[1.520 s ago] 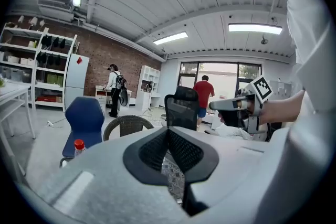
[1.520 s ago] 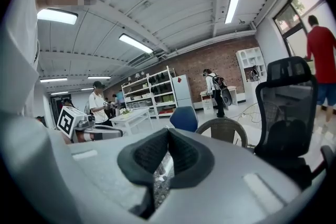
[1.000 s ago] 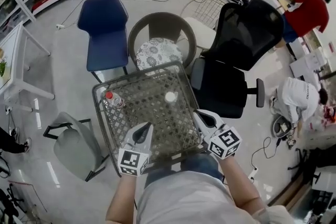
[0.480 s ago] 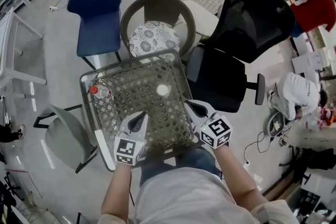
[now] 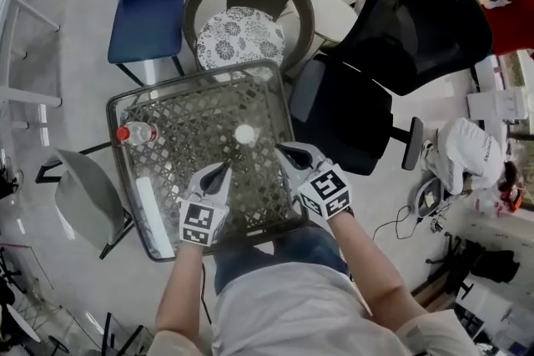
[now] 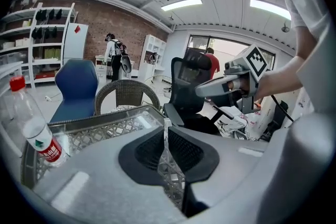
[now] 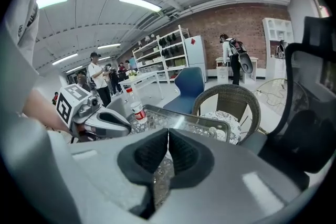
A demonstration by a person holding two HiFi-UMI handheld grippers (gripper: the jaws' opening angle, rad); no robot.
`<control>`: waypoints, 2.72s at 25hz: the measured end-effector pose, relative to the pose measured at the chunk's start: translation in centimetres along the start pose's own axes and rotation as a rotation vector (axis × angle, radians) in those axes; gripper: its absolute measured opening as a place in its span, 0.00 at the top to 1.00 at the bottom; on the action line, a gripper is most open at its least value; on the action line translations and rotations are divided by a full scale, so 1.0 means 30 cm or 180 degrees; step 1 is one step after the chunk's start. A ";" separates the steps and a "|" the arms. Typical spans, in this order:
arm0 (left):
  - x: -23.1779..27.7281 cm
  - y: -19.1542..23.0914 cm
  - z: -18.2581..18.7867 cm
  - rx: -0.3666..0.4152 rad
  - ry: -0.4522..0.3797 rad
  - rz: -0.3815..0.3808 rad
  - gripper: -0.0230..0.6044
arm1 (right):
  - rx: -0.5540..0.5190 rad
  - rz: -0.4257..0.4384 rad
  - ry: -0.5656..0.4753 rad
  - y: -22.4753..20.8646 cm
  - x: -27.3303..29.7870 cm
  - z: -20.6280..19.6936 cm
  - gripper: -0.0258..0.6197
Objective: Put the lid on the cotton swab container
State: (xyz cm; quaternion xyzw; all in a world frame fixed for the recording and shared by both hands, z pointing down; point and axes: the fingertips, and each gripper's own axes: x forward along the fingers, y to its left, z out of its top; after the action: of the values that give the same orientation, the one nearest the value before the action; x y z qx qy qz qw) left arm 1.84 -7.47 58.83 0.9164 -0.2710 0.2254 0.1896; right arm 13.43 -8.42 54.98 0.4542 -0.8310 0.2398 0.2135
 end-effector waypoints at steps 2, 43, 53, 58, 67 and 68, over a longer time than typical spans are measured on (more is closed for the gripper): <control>0.035 0.003 -0.033 -0.0022 0.0085 0.0028 0.94 | -0.0052 0.0086 0.0077 -0.013 0.027 -0.020 0.95; 0.434 0.110 -0.317 0.0321 0.0464 0.0197 0.67 | -0.0589 0.0923 0.0815 -0.035 0.421 -0.245 0.75; 0.454 0.088 -0.314 0.0305 0.0414 0.0173 0.68 | -0.0622 0.0845 0.0720 -0.024 0.452 -0.244 0.75; 0.455 0.081 -0.316 0.0307 0.0418 0.0158 0.68 | -0.0698 0.0806 0.0661 -0.002 0.470 -0.234 0.75; 0.455 0.078 -0.315 0.0296 0.0427 0.0128 0.68 | -0.1019 0.0568 0.0690 -0.023 0.495 -0.234 0.84; 0.456 0.078 -0.315 0.0305 0.0429 0.0126 0.68 | -0.1052 0.0554 0.0691 -0.023 0.497 -0.234 0.85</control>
State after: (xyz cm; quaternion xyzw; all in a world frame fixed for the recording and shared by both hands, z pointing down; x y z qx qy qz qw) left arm 7.84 -10.48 74.23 0.9016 -0.2646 0.3030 0.1589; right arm 7.60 -14.32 69.23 0.3111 -0.8673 0.1654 0.3518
